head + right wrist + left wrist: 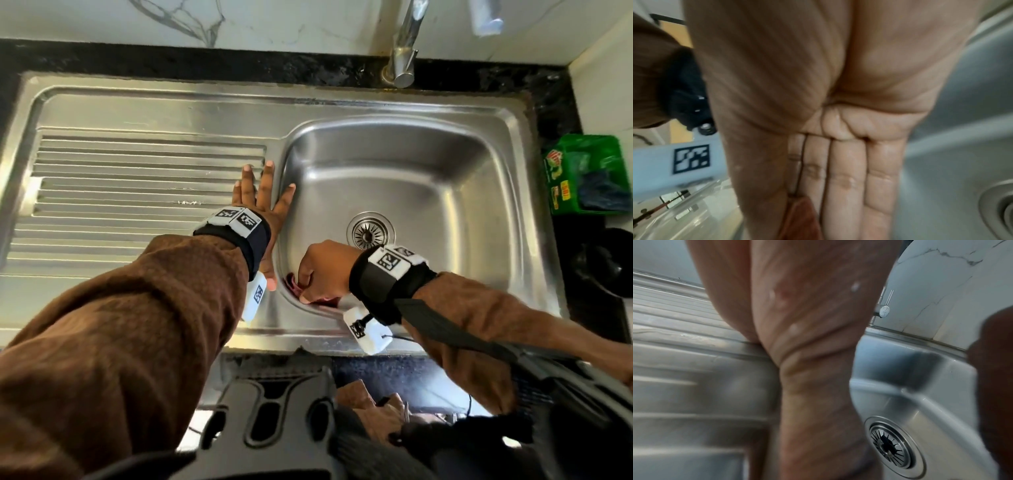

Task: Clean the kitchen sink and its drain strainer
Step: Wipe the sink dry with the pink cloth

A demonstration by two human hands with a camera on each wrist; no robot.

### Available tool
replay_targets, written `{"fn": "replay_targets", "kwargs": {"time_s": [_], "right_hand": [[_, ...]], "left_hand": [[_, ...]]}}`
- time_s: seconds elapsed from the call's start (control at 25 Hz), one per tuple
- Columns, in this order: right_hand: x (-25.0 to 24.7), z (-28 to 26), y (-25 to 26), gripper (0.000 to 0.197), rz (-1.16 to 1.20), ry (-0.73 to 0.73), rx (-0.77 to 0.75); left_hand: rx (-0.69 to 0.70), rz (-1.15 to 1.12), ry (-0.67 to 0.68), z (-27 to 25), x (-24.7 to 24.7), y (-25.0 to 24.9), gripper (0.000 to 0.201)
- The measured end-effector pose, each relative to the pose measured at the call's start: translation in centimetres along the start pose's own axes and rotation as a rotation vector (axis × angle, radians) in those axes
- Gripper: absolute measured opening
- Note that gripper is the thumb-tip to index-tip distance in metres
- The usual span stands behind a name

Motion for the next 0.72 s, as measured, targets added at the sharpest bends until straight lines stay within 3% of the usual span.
{"fn": "replay_targets", "kwargs": {"time_s": [0.2,0.52,0.72], "right_hand": [[2.2,-5.5,-1.6,0.022,0.0,-0.189,-0.043],[3.5,-14.6,-11.3,0.031,0.154,-0.316,0.206],[4.4,-16.7,-13.0,0.026,0.009,-0.355,0.366]], "left_hand": [[-0.025,0.035,-0.022,0.0,0.2,-0.2,0.184],[-0.059,0.046,0.048,-0.4,-0.4,-0.9,0.179],[-0.07,0.037,0.023,0.1,0.0,-0.6,0.182]]}}
Point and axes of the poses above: each hand's wrist, its own z-axis towards the middle knuckle, its own x-axis out of the palm, y = z × x, the point moved 2 cm from there along z, towards the middle knuckle, and after that the axes turned 4 degrees about -y, right-handed, at the moved point
